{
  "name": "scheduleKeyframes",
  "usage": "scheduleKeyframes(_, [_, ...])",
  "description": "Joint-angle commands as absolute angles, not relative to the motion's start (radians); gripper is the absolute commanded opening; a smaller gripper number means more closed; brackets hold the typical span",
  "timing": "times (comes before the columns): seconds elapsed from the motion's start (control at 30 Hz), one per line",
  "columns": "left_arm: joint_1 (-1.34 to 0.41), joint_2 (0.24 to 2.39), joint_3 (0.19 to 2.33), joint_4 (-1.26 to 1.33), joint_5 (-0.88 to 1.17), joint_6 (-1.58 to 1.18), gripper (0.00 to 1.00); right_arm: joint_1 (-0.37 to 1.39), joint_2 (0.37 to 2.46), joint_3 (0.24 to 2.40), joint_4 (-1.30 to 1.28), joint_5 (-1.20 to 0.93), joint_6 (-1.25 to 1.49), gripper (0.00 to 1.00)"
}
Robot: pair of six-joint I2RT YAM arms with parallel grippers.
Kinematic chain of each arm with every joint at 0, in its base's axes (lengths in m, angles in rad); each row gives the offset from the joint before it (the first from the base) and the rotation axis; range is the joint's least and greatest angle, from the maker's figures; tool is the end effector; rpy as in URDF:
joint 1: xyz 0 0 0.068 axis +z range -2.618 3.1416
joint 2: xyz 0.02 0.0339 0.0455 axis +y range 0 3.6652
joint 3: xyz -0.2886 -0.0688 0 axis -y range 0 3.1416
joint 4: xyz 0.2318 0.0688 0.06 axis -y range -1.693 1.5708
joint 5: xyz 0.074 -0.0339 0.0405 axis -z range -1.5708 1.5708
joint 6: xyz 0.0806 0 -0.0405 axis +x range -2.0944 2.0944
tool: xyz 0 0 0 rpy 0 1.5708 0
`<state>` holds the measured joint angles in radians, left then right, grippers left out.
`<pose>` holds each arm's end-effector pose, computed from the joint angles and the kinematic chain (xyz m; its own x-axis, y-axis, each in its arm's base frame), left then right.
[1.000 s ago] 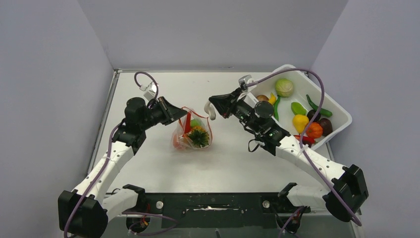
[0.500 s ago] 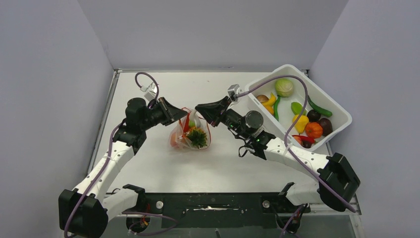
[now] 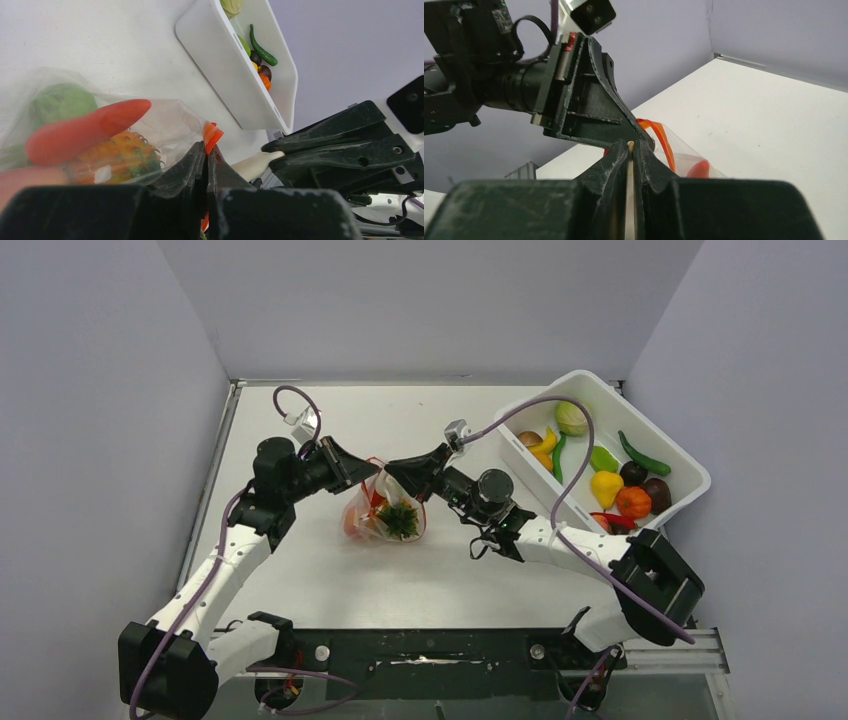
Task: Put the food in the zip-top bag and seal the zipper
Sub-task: Place the fake vegetable in the zipper food storage bag.
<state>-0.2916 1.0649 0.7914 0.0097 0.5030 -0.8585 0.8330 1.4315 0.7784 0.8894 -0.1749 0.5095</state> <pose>0.2370 -0.1117 0.3234 -0.6912 -0.4849 -0.5358 0.2669 0.5177 -0.8128 0.2248 0.2681 0.3420 -0.2734 0.4132 -0.8686 -0.8123 0.3845 0.4386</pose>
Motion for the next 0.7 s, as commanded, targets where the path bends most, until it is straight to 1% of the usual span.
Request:
scheduleKeyframes(0.0, [-0.286, 1.054, 0.824, 0.091, 0.530, -0.865, 0.00, 0.839, 1.445, 0.761, 0.964, -0.136, 0.480, 0.00])
scheduleKeyframes(0.33, [-0.286, 1.056, 0.829, 0.091, 0.543, -0.868, 0.00, 0.864, 1.472, 0.751, 0.847, -0.053, 0.355, 0.00])
scheduleKeyframes(0.57, [-0.286, 1.053, 0.809, 0.132, 0.551, -0.895, 0.00, 0.869, 1.560, 0.819, 0.786, -0.018, 0.336, 0.00])
scheduleKeyframes(0.67, [-0.285, 1.053, 0.804, 0.138, 0.553, -0.897, 0.00, 0.880, 1.594, 0.856, 0.757, 0.044, 0.341, 0.00])
